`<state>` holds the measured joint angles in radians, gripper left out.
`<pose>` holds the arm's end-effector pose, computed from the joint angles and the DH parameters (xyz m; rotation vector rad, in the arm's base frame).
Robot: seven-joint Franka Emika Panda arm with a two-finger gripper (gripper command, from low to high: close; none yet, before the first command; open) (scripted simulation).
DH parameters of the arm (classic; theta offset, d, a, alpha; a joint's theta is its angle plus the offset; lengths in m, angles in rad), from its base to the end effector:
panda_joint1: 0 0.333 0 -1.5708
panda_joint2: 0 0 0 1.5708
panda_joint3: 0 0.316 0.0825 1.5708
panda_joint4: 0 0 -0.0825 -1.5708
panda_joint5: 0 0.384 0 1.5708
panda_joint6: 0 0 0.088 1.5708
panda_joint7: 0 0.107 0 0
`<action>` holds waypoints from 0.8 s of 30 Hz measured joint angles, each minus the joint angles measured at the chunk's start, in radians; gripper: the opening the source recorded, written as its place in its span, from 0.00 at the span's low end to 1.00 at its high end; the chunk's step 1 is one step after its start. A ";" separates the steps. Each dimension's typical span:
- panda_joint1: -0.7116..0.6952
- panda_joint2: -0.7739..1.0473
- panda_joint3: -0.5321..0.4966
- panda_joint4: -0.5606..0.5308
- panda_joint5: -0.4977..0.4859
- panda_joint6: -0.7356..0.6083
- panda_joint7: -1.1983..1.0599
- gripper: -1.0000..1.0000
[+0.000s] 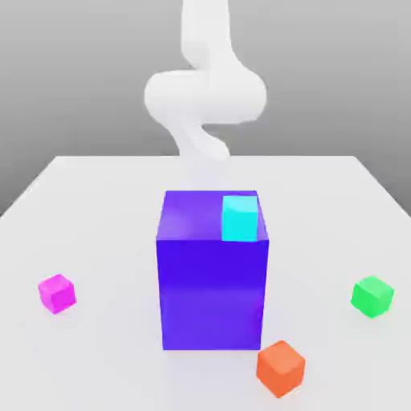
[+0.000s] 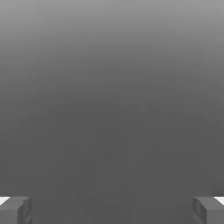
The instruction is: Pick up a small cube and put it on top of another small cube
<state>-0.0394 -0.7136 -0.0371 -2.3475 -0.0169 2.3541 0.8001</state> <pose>0.3794 -0.0339 0.6614 -2.4671 1.1453 -0.9519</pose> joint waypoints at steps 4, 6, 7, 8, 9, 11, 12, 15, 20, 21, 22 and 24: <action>-0.069 0.153 -0.073 -0.082 -0.024 0.095 -0.004 0.50; -0.102 0.224 -0.111 -0.121 -0.032 0.140 -0.008 0.50; -0.118 0.260 -0.130 -0.140 -0.035 0.163 -0.011 0.50; -0.134 0.296 -0.150 -0.160 -0.038 0.185 -0.014 0.50; -0.146 0.331 -0.173 -0.179 -0.040 0.207 -0.018 0.50; -0.178 0.403 -0.214 -0.218 -0.039 0.253 -0.029 0.50; -0.192 0.439 -0.234 -0.237 -0.036 0.275 -0.035 0.50; -0.235 0.548 -0.296 -0.296 -0.017 0.343 -0.065 0.50; -0.328 0.738 -0.369 -0.393 0.083 0.455 -0.161 0.50; -0.349 0.777 -0.364 -0.404 0.119 0.478 -0.190 0.50; -0.373 0.815 -0.339 -0.406 0.158 0.504 -0.220 0.50; -0.419 0.891 -0.278 -0.396 0.249 0.556 -0.290 0.50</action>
<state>-0.4580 0.1770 -0.3151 -2.7435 0.2321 2.9101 0.5102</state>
